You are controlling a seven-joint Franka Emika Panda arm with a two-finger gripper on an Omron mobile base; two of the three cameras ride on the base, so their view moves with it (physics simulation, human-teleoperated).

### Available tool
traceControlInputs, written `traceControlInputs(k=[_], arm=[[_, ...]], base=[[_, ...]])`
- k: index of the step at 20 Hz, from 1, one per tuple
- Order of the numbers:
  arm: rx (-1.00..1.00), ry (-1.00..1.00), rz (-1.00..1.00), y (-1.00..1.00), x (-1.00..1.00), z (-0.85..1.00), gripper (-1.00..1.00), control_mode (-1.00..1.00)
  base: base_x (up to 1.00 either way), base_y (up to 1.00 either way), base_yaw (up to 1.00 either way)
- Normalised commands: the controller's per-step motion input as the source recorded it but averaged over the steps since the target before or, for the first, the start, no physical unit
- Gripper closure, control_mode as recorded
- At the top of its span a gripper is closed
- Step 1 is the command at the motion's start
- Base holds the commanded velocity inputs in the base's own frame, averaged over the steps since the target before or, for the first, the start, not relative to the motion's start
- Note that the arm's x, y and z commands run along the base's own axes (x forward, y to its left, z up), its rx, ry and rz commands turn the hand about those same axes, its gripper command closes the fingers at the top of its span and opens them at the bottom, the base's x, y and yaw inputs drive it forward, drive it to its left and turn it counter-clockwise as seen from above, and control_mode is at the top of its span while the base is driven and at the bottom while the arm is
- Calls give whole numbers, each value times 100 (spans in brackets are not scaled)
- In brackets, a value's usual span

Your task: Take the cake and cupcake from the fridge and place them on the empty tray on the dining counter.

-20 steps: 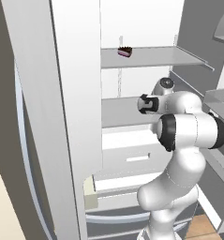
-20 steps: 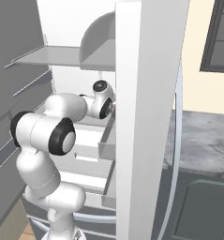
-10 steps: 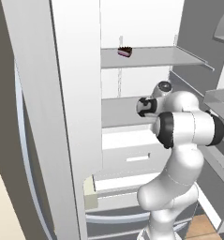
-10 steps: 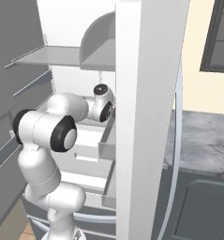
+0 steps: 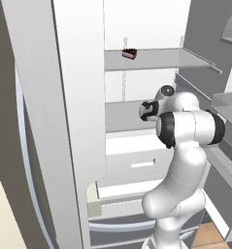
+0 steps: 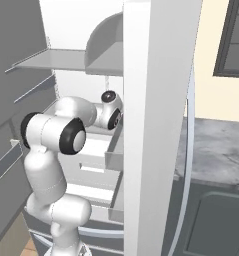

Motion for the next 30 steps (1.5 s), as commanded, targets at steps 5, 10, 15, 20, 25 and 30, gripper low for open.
traceControlInputs(k=[5, 10, 15, 20, 25, 30], arm=[[0, 0, 0, 0, 2, -4, 100, -100], [0, 0, 3, 0, -31, 4, 100, -100], [-1, -12, 20, 19, -86, 55, 100, -100], [-8, -11, 24, 37, -97, 78, 100, -100], [-11, -2, 21, 43, -94, 86, 100, -100], [-13, 0, 20, 44, -93, 87, 100, -100]], base=[[0, 0, 0], [0, 0, 0], [0, 0, 0], [0, 0, 0], [0, 0, 0], [0, 0, 0]])
